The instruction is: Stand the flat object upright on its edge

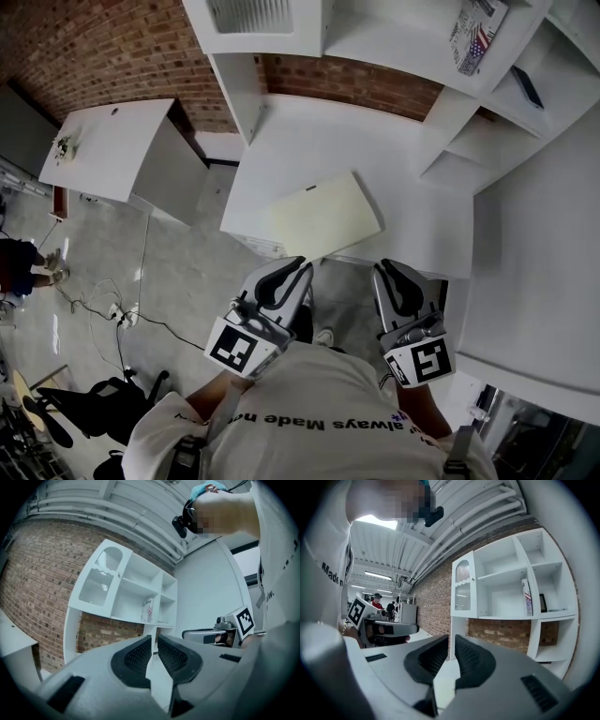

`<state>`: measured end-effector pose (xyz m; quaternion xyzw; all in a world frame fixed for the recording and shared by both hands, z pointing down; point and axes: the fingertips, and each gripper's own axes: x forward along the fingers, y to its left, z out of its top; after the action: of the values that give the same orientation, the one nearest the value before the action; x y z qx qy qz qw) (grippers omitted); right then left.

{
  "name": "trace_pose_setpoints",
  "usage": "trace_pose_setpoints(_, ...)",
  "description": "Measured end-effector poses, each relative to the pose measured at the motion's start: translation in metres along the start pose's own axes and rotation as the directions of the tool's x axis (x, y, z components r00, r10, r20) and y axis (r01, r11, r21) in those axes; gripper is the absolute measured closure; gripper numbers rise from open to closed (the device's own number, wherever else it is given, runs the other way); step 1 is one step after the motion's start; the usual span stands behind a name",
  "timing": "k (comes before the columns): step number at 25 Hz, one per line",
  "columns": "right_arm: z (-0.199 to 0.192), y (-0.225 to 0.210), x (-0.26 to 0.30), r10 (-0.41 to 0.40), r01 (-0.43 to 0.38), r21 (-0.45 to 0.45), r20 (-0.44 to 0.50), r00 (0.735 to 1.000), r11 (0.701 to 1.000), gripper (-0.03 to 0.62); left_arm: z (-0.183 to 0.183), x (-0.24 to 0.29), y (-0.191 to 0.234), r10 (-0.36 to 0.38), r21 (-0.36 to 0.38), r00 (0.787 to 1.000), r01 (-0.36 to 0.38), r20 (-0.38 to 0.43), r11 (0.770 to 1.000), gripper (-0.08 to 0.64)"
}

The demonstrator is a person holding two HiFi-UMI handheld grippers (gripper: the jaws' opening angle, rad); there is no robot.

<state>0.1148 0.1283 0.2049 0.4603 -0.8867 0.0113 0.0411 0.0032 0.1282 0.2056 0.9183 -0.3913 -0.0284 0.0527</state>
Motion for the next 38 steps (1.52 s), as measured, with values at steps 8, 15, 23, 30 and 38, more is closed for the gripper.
trace_pose_setpoints(8,0.008,-0.015,0.07,-0.024,0.024,-0.005,-0.003,1.0,1.0,0.548,0.01,0.03,0.067,-0.03,-0.006,1.0,0.03,-0.001,1.0,0.517)
trace_pose_setpoints(15,0.007,-0.02,0.105,-0.031,0.031,-0.01,-0.007,0.999,0.999,0.548,0.007,0.043,0.103,-0.033,-0.015,0.999,0.033,-0.013,0.999,0.517)
trace_pose_setpoints(23,0.007,-0.038,0.116,-0.017,0.017,-0.011,-0.011,1.0,1.0,0.548,0.009,0.064,0.104,-0.046,-0.016,0.999,0.046,-0.004,0.999,0.517)
trace_pose_setpoints(30,-0.005,-0.056,0.12,0.006,-0.007,-0.039,-0.027,1.0,0.999,0.546,-0.019,0.079,0.11,-0.005,-0.096,0.999,0.001,-0.046,0.995,0.517)
trace_pose_setpoints(38,-0.059,-0.055,0.129,0.05,-0.06,-0.091,-0.109,0.993,0.994,0.498,-0.097,0.07,0.128,0.036,-0.264,0.981,-0.087,-0.192,0.96,0.433)
